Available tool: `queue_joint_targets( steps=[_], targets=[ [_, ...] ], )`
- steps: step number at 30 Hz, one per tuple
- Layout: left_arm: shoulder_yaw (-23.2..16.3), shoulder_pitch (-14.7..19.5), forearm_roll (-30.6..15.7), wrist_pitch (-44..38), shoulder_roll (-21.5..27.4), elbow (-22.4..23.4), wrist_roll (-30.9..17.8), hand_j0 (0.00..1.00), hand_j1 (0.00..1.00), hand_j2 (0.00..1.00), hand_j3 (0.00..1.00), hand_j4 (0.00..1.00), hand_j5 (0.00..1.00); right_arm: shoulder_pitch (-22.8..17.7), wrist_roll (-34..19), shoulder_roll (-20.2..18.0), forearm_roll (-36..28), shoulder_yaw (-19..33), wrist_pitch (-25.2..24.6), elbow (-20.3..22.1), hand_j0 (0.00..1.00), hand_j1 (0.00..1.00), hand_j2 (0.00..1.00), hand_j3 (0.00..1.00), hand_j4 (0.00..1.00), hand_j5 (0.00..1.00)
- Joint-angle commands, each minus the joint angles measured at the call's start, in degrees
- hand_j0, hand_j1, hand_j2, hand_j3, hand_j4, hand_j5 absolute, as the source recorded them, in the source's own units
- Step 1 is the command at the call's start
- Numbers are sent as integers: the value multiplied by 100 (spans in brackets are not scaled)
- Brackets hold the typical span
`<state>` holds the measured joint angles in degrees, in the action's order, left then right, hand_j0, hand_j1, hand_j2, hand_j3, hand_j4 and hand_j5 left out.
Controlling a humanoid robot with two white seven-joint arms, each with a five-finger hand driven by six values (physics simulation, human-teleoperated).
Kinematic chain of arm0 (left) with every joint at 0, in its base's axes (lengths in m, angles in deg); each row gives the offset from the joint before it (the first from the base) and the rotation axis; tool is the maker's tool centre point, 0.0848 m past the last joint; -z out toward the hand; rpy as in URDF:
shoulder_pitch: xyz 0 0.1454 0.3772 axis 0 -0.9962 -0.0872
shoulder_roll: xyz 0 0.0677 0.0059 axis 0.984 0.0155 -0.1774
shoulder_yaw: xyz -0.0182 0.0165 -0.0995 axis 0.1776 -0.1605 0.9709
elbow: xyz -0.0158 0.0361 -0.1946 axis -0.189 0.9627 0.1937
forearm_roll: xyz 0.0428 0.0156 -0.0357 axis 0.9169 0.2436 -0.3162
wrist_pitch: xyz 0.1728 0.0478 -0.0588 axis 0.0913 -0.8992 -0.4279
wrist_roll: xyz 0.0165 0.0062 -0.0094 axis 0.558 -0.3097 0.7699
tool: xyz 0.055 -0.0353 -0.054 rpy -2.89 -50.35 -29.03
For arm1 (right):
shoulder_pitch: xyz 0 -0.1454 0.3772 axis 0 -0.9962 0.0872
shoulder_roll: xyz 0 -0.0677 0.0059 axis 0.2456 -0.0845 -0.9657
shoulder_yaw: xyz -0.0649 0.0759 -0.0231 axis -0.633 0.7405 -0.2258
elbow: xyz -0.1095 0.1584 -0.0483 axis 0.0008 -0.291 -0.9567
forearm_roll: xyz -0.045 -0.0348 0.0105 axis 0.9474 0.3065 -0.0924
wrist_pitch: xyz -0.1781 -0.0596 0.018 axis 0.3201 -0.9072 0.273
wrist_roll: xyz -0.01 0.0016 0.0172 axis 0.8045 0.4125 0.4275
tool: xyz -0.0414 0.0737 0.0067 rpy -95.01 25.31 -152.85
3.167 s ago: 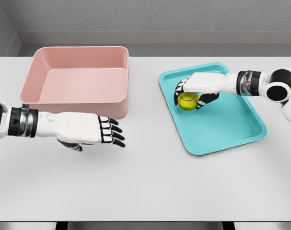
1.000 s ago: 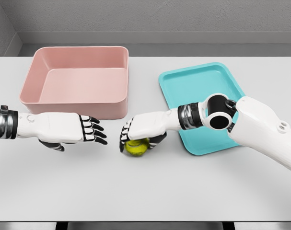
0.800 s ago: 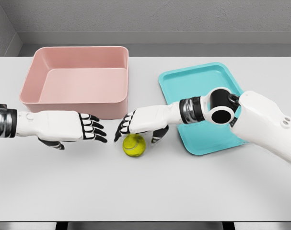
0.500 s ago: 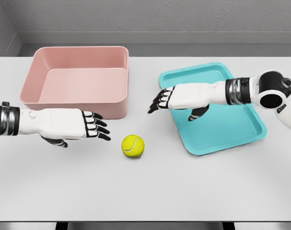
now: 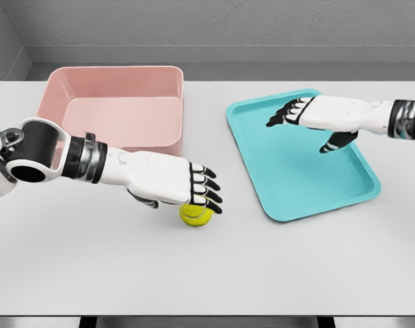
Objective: Put the tennis from the blue tray into the pink basket with both arms
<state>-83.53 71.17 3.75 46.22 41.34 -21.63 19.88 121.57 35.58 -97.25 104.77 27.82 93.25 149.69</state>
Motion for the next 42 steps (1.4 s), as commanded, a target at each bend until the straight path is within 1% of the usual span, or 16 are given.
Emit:
queue_joint_targets(
  steps=[1, 2, 4, 5, 15, 17, 20, 22, 23, 26, 28, 31, 32, 33, 38, 42],
  targets=[
    [260, -9, -58, -11, -109, 8, -64, 100, 100, 100, 100, 100, 100, 0, 1, -23, -35, 42, -14, -22, 100, 100, 100, 100, 100, 100],
    [268, -88, -119, -11, -109, 70, -55, 100, 100, 100, 100, 100, 100, -9, 1, -15, -35, 86, -14, -22, 100, 100, 100, 100, 100, 100],
    [655, -510, -84, -11, -109, 140, -46, 100, 100, 100, 100, 100, 100, 0, 1, -23, -35, 95, -14, -22, 100, 100, 100, 100, 100, 100],
    [664, -545, -75, -11, -92, 140, -46, 100, 100, 100, 100, 100, 100, 0, -8, -15, -35, 95, -14, -22, 100, 100, 100, 100, 100, 100],
    [708, -563, -102, -11, -100, 131, -46, 100, 100, 100, 100, 100, 100, 9, -60, -15, -27, 86, -14, -22, 100, 100, 100, 100, 100, 100],
    [708, -554, -93, -11, -109, 236, -11, 100, 100, 100, 100, 100, 100, 18, -60, -41, -27, 77, -14, -22, 100, 100, 100, 100, 100, 100],
    [734, -738, -32, -48, -127, 325, 6, 100, 100, 100, 100, 100, 100, 18, -60, -67, -35, 77, -14, -22, 100, 100, 100, 100, 100, 100],
    [945, -958, -14, -153, -232, 369, 6, 100, 100, 100, 100, 100, 100, 26, -60, -76, -35, 77, -14, -66, 100, 100, 100, 100, 100, 100],
    [945, -993, -14, -259, -250, 369, 6, 100, 100, 100, 100, 100, 100, 35, -60, -76, -27, 77, -14, -171, 100, 100, 100, 100, 100, 100],
    [945, -1002, -5, -373, -391, 465, 15, 100, 100, 100, 100, 100, 100, 79, -60, -120, -27, 86, -14, -251, 100, 100, 100, 100, 100, 100],
    [954, -1099, 39, -549, -391, 483, 252, 100, 100, 100, 100, 100, 100, 114, -25, -120, -27, 103, -14, -242, 100, 100, 100, 100, 100, 100],
    [937, -1222, 188, -540, -435, 509, 244, 100, 100, 100, 100, 100, 100, 193, -16, -129, -27, 174, -14, -242, 100, 100, 100, 100, 100, 100],
    [936, -1248, 197, -540, -443, 518, 244, 100, 100, 100, 100, 100, 100, 229, -16, -138, -27, 174, -14, -242, 100, 100, 100, 100, 100, 100],
    [937, -1257, 206, -531, -435, 509, 244, 100, 100, 100, 100, 100, 100, 229, -16, -269, -27, 174, -14, -215, 100, 100, 100, 100, 100, 100],
    [945, -1424, 232, -531, -391, 509, 235, 100, 100, 100, 100, 100, 100, 308, -16, -287, -27, 174, -14, -189, 100, 100, 100, 100, 100, 100],
    [945, -1433, 241, -531, -391, 509, 235, 100, 100, 100, 100, 100, 100, 316, -16, -287, -27, 174, -14, -189, 100, 100, 100, 100, 100, 100]
  ],
)
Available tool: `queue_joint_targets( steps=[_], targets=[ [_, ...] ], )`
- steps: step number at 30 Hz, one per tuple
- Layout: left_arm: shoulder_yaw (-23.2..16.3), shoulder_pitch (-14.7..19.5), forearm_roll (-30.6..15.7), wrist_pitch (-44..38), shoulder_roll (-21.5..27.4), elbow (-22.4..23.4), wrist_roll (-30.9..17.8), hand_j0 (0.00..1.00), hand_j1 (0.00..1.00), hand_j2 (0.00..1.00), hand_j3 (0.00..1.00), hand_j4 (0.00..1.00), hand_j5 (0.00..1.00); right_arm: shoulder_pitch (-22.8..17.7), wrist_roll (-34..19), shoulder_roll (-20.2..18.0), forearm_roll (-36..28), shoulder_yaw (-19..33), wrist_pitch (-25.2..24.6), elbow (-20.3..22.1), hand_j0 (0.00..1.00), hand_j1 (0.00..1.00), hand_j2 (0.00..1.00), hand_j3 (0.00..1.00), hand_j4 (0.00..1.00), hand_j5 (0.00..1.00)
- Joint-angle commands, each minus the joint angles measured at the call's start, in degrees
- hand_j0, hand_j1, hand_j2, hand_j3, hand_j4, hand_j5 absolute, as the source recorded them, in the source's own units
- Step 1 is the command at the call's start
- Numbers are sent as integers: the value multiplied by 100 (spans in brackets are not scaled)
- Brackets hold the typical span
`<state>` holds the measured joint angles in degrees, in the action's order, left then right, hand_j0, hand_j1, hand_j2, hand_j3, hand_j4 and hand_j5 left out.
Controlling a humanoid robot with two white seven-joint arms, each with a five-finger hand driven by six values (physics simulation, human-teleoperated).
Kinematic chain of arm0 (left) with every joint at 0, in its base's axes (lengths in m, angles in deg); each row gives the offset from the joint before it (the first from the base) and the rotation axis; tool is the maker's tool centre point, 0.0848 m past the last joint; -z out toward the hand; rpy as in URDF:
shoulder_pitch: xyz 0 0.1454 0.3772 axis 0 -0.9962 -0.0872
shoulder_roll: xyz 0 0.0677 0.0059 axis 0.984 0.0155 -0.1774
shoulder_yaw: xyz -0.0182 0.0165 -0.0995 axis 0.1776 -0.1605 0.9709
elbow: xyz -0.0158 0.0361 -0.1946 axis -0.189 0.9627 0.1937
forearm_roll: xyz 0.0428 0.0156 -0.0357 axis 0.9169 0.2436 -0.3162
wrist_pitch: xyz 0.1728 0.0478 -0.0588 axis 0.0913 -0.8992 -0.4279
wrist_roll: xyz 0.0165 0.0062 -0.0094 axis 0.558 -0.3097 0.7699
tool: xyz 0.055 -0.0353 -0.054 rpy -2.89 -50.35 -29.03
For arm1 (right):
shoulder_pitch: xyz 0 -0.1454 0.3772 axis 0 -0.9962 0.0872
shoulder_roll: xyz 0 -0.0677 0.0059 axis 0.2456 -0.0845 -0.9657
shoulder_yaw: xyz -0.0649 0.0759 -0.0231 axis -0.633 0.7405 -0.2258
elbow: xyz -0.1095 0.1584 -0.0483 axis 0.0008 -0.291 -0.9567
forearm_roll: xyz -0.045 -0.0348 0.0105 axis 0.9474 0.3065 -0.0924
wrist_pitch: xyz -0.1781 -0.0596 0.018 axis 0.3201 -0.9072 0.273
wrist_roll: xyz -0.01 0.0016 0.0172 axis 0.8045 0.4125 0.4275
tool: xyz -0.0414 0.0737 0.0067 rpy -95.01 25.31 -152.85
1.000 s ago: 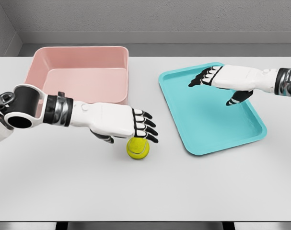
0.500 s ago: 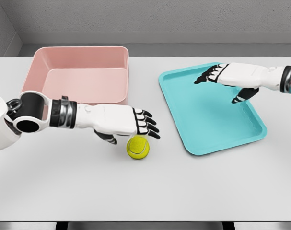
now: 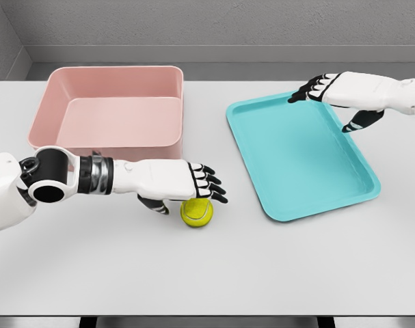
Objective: Put the tennis from the blue tray into the pink basket with both arms
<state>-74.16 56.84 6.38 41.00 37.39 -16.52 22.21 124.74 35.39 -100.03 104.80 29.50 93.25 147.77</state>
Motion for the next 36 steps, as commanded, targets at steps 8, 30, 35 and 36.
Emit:
queue_joint_targets(
  steps=[8, 30, 35, 36],
  targets=[
    [-1, -62, 145, -19, -137, 139, 10, 100, 100, 100, 100, 100, 100, -9, 3, -45, -30, 5, -15, 3, 100, 100, 100, 100, 100, 100],
    [-62, -158, 268, -10, -418, 271, 63, 100, 100, 100, 100, 100, 100, -9, 3, -54, -30, 5, -15, 3, 100, 100, 100, 100, 100, 100],
    [-53, -202, 259, -19, -409, 280, 63, 100, 100, 100, 100, 100, 100, -9, 3, -54, -30, 5, -15, -6, 100, 100, 100, 100, 100, 100],
    [-71, -202, 259, -19, -409, 306, 63, 100, 100, 100, 100, 100, 100, -9, 3, -54, -30, 5, -15, 3, 100, 100, 100, 100, 100, 100]
  ],
)
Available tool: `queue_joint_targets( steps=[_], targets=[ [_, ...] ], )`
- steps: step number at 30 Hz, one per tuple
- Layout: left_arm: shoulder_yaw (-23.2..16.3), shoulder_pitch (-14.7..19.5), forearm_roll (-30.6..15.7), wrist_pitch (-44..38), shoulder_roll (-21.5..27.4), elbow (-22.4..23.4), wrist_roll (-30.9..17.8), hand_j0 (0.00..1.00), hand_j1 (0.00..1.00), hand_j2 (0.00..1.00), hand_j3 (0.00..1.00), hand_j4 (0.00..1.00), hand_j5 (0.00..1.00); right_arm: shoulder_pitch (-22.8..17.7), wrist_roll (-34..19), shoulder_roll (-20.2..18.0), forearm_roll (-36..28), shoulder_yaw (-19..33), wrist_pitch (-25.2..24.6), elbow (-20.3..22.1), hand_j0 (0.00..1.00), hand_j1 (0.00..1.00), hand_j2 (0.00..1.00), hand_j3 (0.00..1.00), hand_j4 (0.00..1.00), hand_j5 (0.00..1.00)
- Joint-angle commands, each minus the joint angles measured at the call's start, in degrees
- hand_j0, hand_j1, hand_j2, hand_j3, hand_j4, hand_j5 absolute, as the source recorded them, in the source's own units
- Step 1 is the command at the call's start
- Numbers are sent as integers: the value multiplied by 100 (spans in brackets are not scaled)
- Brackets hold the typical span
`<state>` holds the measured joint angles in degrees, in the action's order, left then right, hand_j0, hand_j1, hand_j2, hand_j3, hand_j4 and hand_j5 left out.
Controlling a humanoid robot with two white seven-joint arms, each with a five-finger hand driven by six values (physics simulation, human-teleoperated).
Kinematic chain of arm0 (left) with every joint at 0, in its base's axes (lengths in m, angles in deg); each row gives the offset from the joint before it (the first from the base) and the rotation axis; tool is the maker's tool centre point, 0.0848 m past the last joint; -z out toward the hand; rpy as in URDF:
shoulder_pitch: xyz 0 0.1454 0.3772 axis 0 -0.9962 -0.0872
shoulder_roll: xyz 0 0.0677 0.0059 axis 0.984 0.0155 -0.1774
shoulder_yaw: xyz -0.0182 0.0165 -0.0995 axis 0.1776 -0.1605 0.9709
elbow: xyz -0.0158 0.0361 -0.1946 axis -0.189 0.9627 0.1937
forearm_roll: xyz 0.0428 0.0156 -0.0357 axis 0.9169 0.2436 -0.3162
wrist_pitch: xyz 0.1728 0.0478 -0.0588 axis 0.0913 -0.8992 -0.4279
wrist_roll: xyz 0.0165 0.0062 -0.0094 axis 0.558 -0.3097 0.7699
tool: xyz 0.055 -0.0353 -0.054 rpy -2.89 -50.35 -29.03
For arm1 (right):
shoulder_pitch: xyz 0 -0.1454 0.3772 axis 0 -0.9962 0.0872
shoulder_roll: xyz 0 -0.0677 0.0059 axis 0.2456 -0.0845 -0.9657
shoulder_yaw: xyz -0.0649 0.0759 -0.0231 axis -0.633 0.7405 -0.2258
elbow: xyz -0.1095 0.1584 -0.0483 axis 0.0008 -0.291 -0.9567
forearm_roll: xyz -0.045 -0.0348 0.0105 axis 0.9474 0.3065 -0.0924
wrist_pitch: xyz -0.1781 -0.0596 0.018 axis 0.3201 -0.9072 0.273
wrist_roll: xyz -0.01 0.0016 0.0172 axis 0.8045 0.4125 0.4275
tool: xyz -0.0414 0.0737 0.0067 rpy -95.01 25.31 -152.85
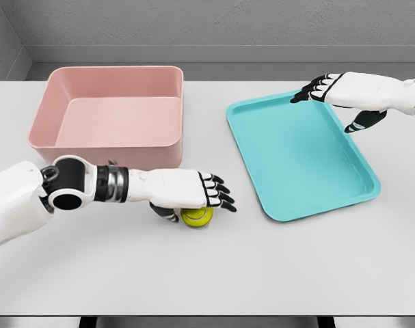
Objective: Put the tennis from the blue tray into the pink basket with both arms
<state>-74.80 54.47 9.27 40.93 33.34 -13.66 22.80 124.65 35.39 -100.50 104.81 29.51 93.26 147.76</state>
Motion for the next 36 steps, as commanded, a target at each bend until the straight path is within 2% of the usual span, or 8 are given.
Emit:
queue_joint_targets(
  steps=[1, 27, 30, 32, 36],
  targets=[
    [11, -9, -30, -11, -13, 37, 5, 100, 100, 100, 100, 100, 100, 0, 3, -6, -31, 5, -15, -5, 100, 100, 100, 100, 100, 100],
    [55, -141, 101, -20, -4, 46, 13, 99, 99, 99, 99, 99, 99, 0, 3, -6, -31, 5, -15, 4, 100, 100, 100, 100, 100, 100],
    [55, -141, 93, -2, 4, 46, 13, 78, 78, 78, 78, 78, 78, 0, 3, -6, -31, 5, -15, 4, 100, 100, 100, 100, 100, 100],
    [64, -141, 84, 7, 22, 46, 13, 69, 69, 69, 69, 69, 69, 0, 3, -6, -31, 5, -15, 4, 100, 100, 100, 100, 100, 100],
    [64, -150, 75, 15, 57, 37, 13, 64, 64, 64, 64, 64, 64, 0, 3, -6, -31, 5, -15, 4, 100, 100, 100, 100, 100, 100]
  ],
)
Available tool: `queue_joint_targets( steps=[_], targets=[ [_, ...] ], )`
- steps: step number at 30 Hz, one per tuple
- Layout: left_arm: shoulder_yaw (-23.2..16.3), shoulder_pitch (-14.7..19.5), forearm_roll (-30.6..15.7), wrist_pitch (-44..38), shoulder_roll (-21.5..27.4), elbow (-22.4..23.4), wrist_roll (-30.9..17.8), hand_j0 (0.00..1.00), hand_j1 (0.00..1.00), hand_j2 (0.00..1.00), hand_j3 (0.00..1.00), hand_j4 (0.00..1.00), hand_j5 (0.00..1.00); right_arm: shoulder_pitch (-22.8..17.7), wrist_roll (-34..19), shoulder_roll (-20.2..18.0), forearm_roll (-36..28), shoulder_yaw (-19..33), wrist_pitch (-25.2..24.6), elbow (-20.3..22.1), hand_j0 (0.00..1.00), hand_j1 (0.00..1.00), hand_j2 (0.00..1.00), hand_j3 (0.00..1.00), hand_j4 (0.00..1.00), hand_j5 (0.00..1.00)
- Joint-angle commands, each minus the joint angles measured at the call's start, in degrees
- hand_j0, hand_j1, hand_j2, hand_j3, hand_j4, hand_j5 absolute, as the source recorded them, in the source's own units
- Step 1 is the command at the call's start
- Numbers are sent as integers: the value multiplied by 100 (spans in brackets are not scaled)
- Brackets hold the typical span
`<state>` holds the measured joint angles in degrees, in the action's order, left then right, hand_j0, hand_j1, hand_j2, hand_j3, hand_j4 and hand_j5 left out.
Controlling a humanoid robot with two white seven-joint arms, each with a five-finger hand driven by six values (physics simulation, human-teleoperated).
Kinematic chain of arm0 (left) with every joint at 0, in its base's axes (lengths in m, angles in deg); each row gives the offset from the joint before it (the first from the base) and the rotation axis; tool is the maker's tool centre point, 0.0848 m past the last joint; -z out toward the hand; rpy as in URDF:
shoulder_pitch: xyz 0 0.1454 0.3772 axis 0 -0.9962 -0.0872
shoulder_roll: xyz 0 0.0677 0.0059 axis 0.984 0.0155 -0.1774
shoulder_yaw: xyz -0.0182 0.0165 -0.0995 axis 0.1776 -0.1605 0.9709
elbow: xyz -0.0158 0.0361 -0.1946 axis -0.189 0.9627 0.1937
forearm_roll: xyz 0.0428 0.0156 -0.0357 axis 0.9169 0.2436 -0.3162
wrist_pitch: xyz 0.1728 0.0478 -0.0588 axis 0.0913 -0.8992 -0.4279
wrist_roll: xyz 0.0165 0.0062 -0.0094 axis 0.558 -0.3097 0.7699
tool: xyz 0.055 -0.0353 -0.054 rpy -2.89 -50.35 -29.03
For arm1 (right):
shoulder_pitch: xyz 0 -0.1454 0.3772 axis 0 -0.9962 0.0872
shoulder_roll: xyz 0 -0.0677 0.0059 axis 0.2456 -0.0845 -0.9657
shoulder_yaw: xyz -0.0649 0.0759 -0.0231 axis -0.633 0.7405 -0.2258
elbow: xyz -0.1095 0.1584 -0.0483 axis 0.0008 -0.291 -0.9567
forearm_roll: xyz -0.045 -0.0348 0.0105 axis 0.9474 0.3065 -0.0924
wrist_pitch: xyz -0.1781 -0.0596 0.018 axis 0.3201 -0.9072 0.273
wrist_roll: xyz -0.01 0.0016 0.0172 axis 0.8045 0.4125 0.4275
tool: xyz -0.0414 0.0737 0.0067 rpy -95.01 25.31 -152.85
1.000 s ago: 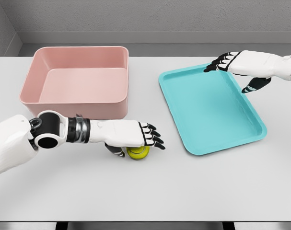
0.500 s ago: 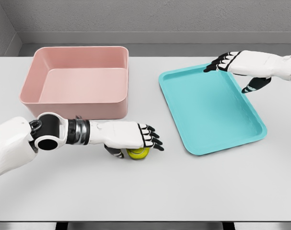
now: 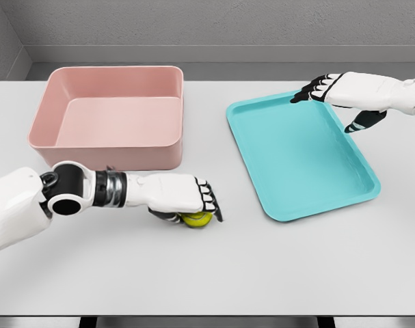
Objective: Put the tennis from the blue tray into the pink basket with both arms
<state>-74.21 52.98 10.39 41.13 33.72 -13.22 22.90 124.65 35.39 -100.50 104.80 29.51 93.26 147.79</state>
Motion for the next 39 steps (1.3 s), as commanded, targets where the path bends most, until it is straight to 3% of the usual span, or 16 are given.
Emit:
queue_joint_targets(
  steps=[1, 15, 23, 28, 39],
  targets=[
    [4, 0, -37, 4, 19, -7, 3, 64, 64, 64, 64, 64, 64, 0, 3, -6, -30, 5, -15, 1, 100, 100, 100, 100, 100, 100],
    [40, 0, -90, 30, 37, -103, -6, 56, 56, 56, 56, 56, 56, 0, 3, -6, -30, 5, -15, 1, 100, 100, 100, 100, 100, 100],
    [611, 35, -362, 154, 608, -727, -41, 56, 56, 56, 56, 56, 56, 0, 3, -6, -30, 5, -15, 1, 100, 100, 100, 100, 100, 100],
    [857, 88, -477, 347, 731, -780, -59, 56, 56, 56, 56, 56, 56, 0, 3, -6, -30, 5, -15, 1, 100, 100, 100, 100, 100, 100],
    [927, 545, -723, 444, 872, -754, -67, 56, 56, 56, 56, 56, 56, 0, 3, -6, -30, 5, -15, 1, 100, 100, 100, 100, 100, 100]
  ],
)
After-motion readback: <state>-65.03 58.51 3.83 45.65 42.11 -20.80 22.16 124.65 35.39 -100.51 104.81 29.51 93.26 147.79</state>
